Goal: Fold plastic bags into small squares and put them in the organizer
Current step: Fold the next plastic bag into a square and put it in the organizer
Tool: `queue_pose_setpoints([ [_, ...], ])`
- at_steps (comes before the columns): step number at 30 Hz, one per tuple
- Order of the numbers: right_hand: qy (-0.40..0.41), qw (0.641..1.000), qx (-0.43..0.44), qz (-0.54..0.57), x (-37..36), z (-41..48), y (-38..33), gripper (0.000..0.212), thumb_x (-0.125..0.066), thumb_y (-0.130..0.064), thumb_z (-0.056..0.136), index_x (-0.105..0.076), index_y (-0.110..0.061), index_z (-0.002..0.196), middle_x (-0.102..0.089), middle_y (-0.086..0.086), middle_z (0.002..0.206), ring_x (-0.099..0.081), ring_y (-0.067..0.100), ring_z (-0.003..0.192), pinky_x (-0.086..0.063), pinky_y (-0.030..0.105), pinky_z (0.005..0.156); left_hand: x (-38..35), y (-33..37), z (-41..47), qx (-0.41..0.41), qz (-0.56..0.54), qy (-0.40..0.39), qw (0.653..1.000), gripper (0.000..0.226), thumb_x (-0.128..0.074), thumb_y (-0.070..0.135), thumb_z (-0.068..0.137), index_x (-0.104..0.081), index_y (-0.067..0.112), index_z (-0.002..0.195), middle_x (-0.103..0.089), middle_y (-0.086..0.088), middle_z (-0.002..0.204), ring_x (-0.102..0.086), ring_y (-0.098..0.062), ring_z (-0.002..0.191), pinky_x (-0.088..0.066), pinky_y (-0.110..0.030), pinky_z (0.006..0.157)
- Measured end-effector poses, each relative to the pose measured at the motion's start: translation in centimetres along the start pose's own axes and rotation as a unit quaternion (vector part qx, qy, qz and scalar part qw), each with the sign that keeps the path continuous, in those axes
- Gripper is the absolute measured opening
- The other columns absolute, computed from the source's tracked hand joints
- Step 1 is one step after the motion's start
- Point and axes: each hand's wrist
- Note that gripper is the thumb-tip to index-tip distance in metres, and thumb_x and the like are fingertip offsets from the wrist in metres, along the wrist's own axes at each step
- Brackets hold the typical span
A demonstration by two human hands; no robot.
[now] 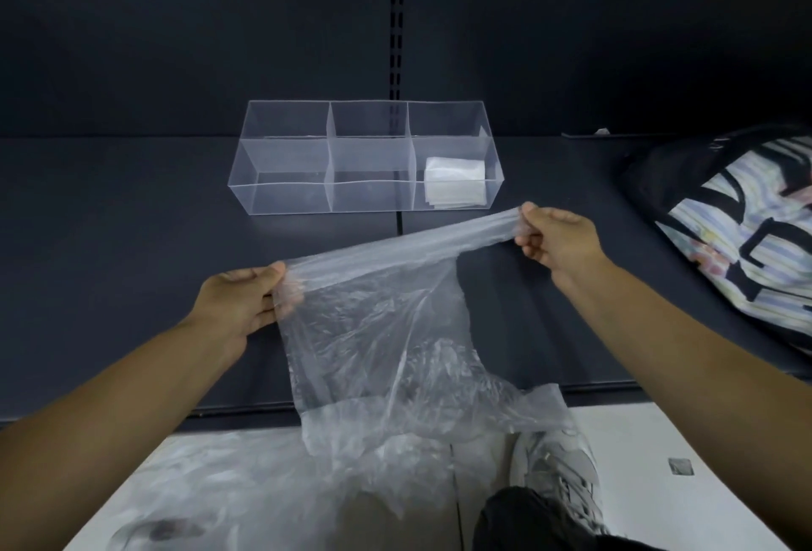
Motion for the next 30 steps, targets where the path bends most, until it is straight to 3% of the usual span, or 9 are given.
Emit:
queue_pose_setpoints([
  [3, 0.029, 0.999, 0.024, 0.012, 0.5, 0.7, -0.7, 0.017, -0.061, -0.021, 0.094, -0.063, -0.013, 0.079, -0.065, -0.003, 0.058, -0.057, 0.005, 0.050, -0.048, 0.015, 0.048, -0.1, 1.2, 1.0, -0.024, -0.015, 0.022, 0.999, 0.012, -0.065, 0.019, 0.091, -0.062, 0.007, 0.089, -0.067, -0.009, 0.090, -0.069, -0.013, 0.062, -0.055, -0.020, 0.051],
  [6, 0.025, 0.999, 0.013, -0.031, 1.0, 0.5, -1.3, 0.024, -0.050, -0.031, 0.099, -0.063, -0.012, 0.093, -0.065, 0.002, 0.080, -0.060, 0.009, 0.065, -0.050, 0.019, 0.059, 0.1, 2.2, 1.8, -0.022, -0.020, 0.012, 0.999, 0.026, -0.063, 0.034, 0.091, -0.062, 0.011, 0.103, -0.065, -0.005, 0.109, -0.067, -0.017, 0.090, -0.055, -0.028, 0.079],
  [8, -0.007, 0.994, -0.012, -0.104, 1.9, -0.9, -1.1, 0.036, -0.045, -0.043, 0.099, -0.062, -0.011, 0.100, -0.065, 0.004, 0.085, -0.061, 0.013, 0.070, -0.050, 0.024, 0.062, 0.7, 2.1, 1.4, 0.002, -0.015, -0.025, 1.000, 0.040, -0.057, 0.044, 0.092, -0.055, 0.012, 0.116, -0.065, -0.003, 0.111, -0.064, -0.017, 0.100, -0.051, -0.030, 0.087],
  [13, -0.142, 0.957, -0.092, -0.235, 5.2, -8.8, 1.3, 0.060, -0.051, -0.064, 0.082, -0.068, -0.007, 0.091, -0.073, 0.010, 0.076, -0.067, 0.021, 0.060, -0.051, 0.027, 0.050, 3.8, -1.0, -2.2, 0.061, 0.001, -0.032, 0.998, 0.037, -0.061, 0.040, 0.089, -0.055, 0.010, 0.110, -0.068, -0.008, 0.101, -0.067, -0.018, 0.092, -0.052, -0.030, 0.069],
  [15, -0.208, 0.933, -0.156, -0.248, 5.9, -11.8, 2.4, 0.070, -0.053, -0.068, 0.069, -0.067, -0.005, 0.098, -0.075, 0.012, 0.083, -0.073, 0.025, 0.071, -0.056, 0.029, 0.054, 4.8, -2.5, -3.9, 0.076, 0.034, -0.031, 0.996, 0.031, -0.064, 0.036, 0.087, -0.062, 0.010, 0.105, -0.071, -0.009, 0.100, -0.068, -0.020, 0.092, -0.052, -0.031, 0.070],
  [18, -0.280, 0.913, -0.231, -0.186, 5.5, -14.3, 3.8, 0.067, -0.058, -0.059, 0.072, -0.061, -0.003, 0.108, -0.074, 0.017, 0.095, -0.072, 0.029, 0.086, -0.059, 0.033, 0.065, 5.5, -4.0, -6.1, 0.084, 0.051, -0.044, 0.994, 0.032, -0.070, 0.032, 0.079, -0.068, 0.008, 0.100, -0.075, -0.008, 0.092, -0.072, -0.023, 0.085, -0.057, -0.030, 0.064],
  [21, -0.240, 0.938, -0.224, -0.108, 4.4, -14.6, 4.4, 0.046, -0.067, -0.039, 0.073, -0.064, -0.001, 0.099, -0.074, 0.017, 0.088, -0.072, 0.021, 0.069, -0.057, 0.029, 0.057, 5.3, -4.6, -7.0, 0.101, 0.041, -0.045, 0.993, 0.030, -0.073, 0.024, 0.076, -0.069, 0.003, 0.097, -0.075, -0.008, 0.084, -0.073, -0.026, 0.078, -0.058, -0.027, 0.055],
  [25, -0.165, 0.971, -0.145, -0.100, 4.3, -13.1, 4.8, 0.016, -0.066, -0.020, 0.084, -0.067, -0.004, 0.080, -0.070, 0.008, 0.069, -0.061, 0.009, 0.052, -0.048, 0.018, 0.045, 5.3, -4.9, -6.7, 0.102, 0.028, -0.032, 0.994, 0.020, -0.072, 0.014, 0.080, -0.069, 0.000, 0.095, -0.075, -0.009, 0.081, -0.073, -0.027, 0.073, -0.057, -0.025, 0.052],
  [30, -0.062, 0.973, 0.001, -0.222, 6.8, -10.5, 5.5, 0.023, -0.064, -0.012, 0.091, -0.064, -0.008, 0.068, -0.062, 0.000, 0.053, -0.048, 0.004, 0.043, -0.041, 0.015, 0.041, 5.6, -5.6, -6.3, 0.070, 0.017, -0.002, 0.997, 0.014, -0.071, 0.013, 0.082, -0.069, 0.000, 0.085, -0.074, -0.013, 0.076, -0.073, -0.025, 0.067, -0.054, -0.021, 0.049],
])
Point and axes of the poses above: each hand's wrist, its own z-axis towards the middle knuckle, its own x-axis out of the back of the hand, y = z × x
